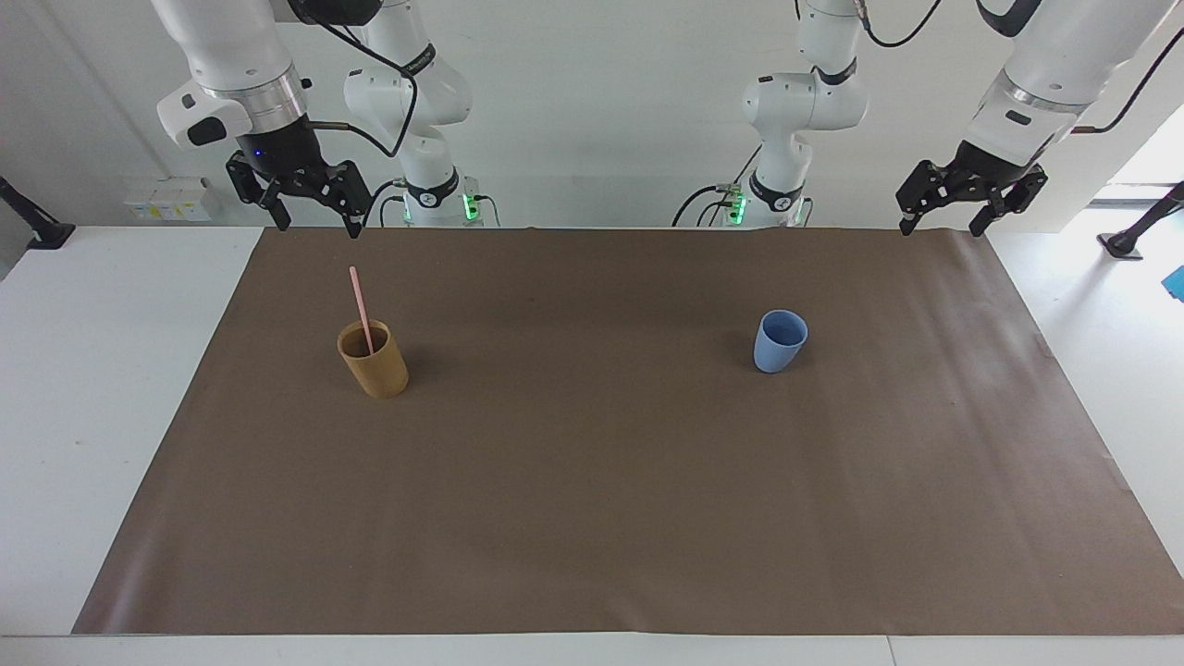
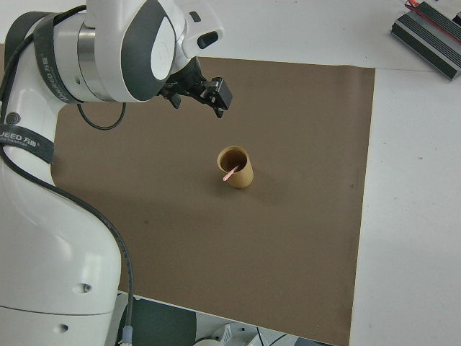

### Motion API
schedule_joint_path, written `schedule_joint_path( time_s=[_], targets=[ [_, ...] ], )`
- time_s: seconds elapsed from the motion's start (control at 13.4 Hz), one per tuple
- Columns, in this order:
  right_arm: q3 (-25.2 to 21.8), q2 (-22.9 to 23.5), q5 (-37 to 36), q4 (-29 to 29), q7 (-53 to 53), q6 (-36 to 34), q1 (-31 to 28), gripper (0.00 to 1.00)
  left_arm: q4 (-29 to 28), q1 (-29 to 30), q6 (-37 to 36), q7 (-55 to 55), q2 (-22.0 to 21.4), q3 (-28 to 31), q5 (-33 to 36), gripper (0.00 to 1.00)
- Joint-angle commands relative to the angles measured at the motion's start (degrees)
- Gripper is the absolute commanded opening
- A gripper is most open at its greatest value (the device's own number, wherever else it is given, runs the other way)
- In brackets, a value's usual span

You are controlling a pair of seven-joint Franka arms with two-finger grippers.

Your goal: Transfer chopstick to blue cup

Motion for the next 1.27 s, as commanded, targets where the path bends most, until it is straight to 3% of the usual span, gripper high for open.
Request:
schedule_joint_path(
  time_s=[0.0,0.89,1.19],
  targets=[
    [0.21,0.48,1.16,0.95,-1.04,-0.91,-0.41,1.00,-0.69,0.78,-0.57,0.24,-0.98,-0.46,0.52,1.00],
    [-0.40,-0.14,1.16,-0.45,-1.04,-0.47,-0.76,1.00,-0.69,0.61,-0.31,-0.11,-0.90,-0.55,0.43,1.00],
    [-0.49,-2.68,1.16,-5.01,-4.11,2.95,-1.73,1.00,-0.78,0.69,-0.13,0.24,-0.90,-0.55,0.43,1.00]
  ],
)
